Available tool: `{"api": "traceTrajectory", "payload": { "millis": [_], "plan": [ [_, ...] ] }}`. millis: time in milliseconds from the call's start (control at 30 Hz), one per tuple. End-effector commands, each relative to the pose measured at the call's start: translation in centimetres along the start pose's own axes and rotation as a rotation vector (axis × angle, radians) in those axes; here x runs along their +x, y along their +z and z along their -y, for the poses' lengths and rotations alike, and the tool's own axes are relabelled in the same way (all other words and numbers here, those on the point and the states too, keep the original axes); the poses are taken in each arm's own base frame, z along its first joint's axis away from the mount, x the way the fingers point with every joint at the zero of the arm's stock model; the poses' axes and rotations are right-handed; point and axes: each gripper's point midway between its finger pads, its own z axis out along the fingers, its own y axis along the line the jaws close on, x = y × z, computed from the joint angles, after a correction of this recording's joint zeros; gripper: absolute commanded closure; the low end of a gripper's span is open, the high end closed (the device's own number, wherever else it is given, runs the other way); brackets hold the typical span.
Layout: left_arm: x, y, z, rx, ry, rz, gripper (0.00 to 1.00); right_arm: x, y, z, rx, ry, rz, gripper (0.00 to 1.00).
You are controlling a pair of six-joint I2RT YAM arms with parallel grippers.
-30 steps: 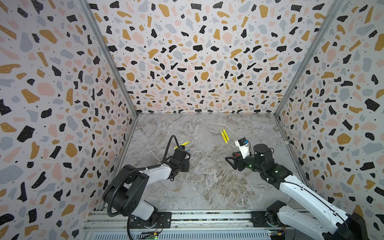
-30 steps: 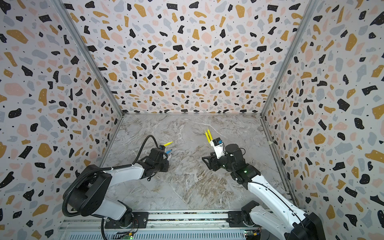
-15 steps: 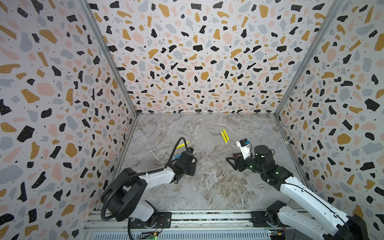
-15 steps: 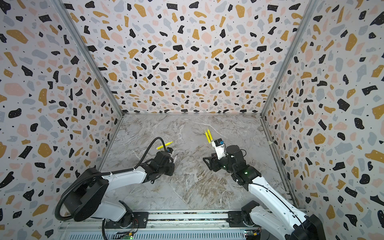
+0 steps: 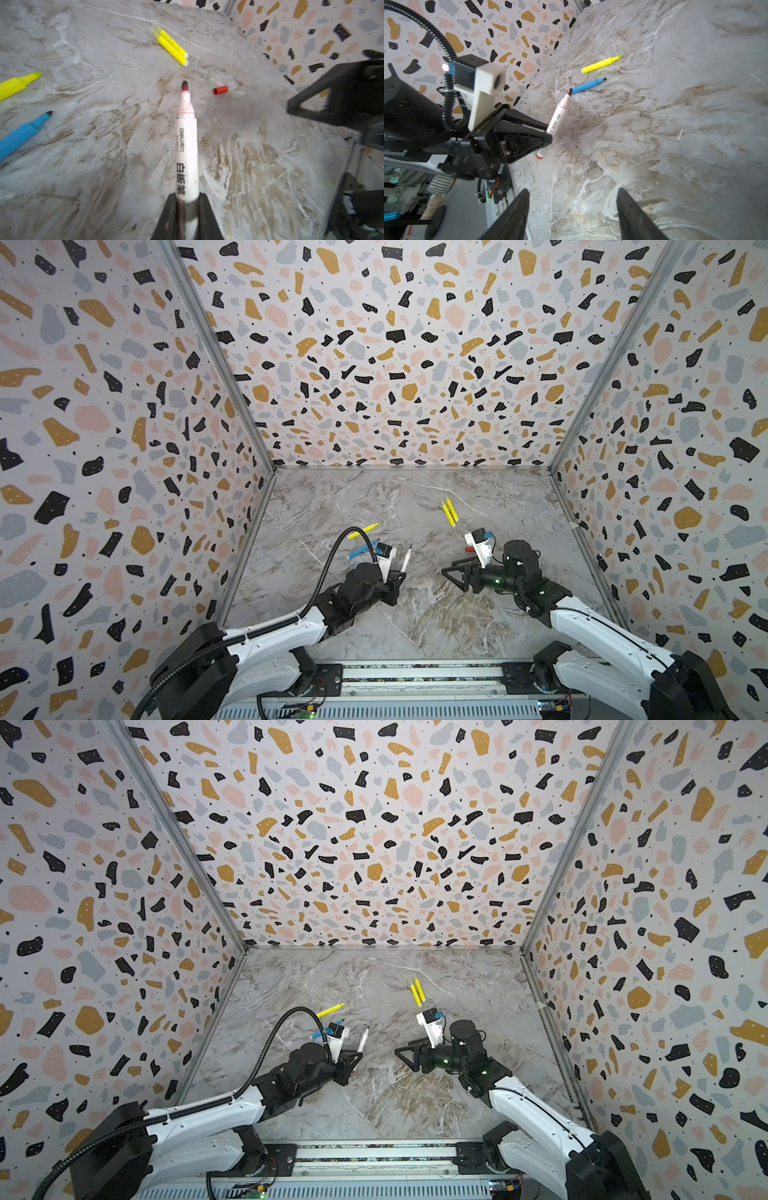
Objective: Insert the pens into the pen caps
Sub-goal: 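Lift the white marker upright with the left gripper toward the right gripper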
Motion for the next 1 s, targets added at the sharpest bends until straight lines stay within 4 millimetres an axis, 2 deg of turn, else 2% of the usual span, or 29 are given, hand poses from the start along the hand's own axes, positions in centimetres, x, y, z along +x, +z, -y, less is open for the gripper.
{"api": "traceTrajectory", "payload": {
  "millis": [0, 300, 667, 967],
  "plan": [
    [-2.2, -0.8, 2.7, 0.100, -0.043, 0.113, 0.87, -1.6, 0.1, -2.4, -0.124, 0.004, 0.060, 0.33],
    [-2.4, -1.6, 5.9, 0.193, -0.072, 0.159, 0.87, -1.3, 2.0, -3.6, -0.180, 0.016, 0.032, 0.32],
    [-1.7, -0.7, 8.3, 0.224, -0.045, 0.133, 0.86, -1.6, 3.7, -5.3, -0.231, 0.012, 0.014, 0.36],
    [-2.0, -0.6, 8.9, 0.228, -0.038, 0.141, 0.86, -0.9, 4.2, -5.3, -0.233, 0.028, -0.007, 0.54]
  ]
}}
